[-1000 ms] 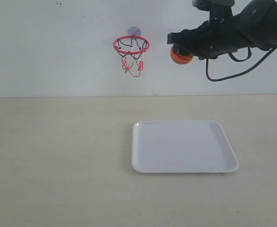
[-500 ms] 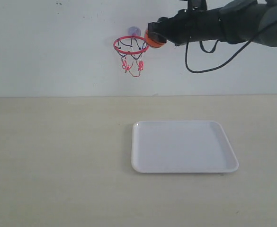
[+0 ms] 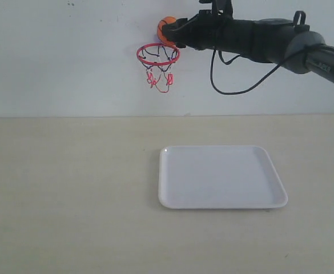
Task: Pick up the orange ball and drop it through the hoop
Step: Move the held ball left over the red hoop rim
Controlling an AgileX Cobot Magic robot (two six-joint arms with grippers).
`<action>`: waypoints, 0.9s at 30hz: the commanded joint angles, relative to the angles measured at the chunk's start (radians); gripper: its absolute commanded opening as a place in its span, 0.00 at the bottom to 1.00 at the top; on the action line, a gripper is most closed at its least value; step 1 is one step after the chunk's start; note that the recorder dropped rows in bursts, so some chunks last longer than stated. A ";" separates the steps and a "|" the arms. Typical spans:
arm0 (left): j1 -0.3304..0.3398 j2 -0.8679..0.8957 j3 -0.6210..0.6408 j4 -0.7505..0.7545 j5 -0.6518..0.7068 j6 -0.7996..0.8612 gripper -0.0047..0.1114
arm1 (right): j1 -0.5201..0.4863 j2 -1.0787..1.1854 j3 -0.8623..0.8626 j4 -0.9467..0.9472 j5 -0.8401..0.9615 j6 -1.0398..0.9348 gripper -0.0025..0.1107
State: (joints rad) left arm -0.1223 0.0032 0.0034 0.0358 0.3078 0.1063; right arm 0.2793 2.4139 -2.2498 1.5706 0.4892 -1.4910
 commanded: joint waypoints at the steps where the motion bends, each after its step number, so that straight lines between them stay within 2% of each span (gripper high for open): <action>1: 0.000 -0.003 -0.003 0.005 -0.005 0.003 0.08 | -0.002 0.040 -0.043 0.019 -0.018 -0.019 0.02; 8: 0.000 -0.003 -0.003 0.005 -0.005 0.003 0.08 | 0.000 0.057 -0.056 0.019 -0.086 -0.013 0.04; 10: 0.000 -0.003 -0.003 0.005 -0.005 0.003 0.08 | 0.000 0.057 -0.056 0.019 -0.073 -0.013 0.15; 13: 0.000 -0.003 -0.003 0.005 -0.005 0.003 0.08 | 0.012 0.061 -0.056 0.020 -0.100 0.005 0.44; 14: 0.000 -0.003 -0.003 0.005 -0.005 0.003 0.08 | 0.020 0.061 -0.056 0.020 -0.102 0.021 0.50; 27: 0.000 -0.003 -0.003 0.005 -0.005 0.003 0.08 | 0.054 0.061 -0.056 0.021 -0.148 0.011 0.50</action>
State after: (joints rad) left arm -0.1223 0.0032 0.0034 0.0358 0.3078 0.1063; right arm 0.3336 2.4724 -2.2993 1.5873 0.3469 -1.4751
